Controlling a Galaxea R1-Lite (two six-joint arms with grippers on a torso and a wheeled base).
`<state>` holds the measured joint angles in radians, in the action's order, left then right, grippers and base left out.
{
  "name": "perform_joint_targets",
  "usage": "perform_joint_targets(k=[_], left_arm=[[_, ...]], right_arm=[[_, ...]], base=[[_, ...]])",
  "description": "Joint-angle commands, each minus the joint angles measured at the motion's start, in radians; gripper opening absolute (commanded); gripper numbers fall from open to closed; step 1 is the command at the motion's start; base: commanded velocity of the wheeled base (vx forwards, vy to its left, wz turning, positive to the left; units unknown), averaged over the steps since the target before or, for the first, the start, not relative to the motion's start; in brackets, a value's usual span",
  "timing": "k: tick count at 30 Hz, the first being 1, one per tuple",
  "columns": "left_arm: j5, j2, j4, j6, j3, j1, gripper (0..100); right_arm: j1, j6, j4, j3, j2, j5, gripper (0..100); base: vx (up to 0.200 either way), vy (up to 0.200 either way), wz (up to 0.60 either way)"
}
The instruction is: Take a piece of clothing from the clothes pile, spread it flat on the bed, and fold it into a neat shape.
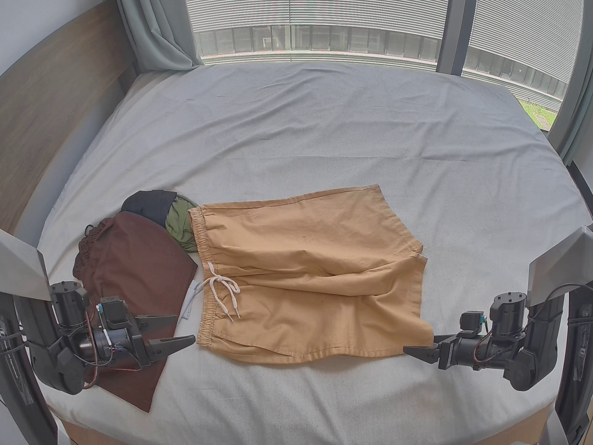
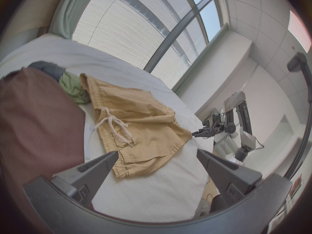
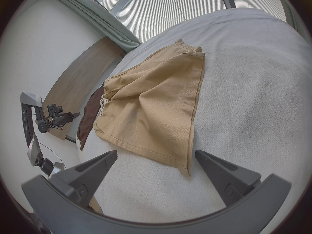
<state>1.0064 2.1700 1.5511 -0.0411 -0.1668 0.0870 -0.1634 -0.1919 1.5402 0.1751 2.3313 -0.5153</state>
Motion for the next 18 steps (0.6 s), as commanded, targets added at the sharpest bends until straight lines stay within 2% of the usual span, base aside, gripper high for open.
perform_joint_targets(k=[1,4,14,18], left_arm=[[-0.002,0.068,0.0,-0.06,-0.014,-0.004,100],[-0.014,0.105,0.0,-0.092,-0.031,-0.006,100],[-0.045,0.191,0.0,-0.097,-0.068,-0.01,100],[-0.088,0.202,0.0,-0.12,-0.069,-0.035,100]], right_arm=[[0.002,0.0,0.001,0.006,0.008,0.0,100],[0.004,0.0,0.001,0.006,0.008,0.0,100],[0.005,0.002,0.001,0.012,0.01,0.0,100],[0.005,0.0,0.001,0.015,0.011,0.001,100]], base=[[0.0,0.0,0.0],[0.0,0.0,0.0],[0.0,0.0,0.0],[0.0,0.0,0.0]])
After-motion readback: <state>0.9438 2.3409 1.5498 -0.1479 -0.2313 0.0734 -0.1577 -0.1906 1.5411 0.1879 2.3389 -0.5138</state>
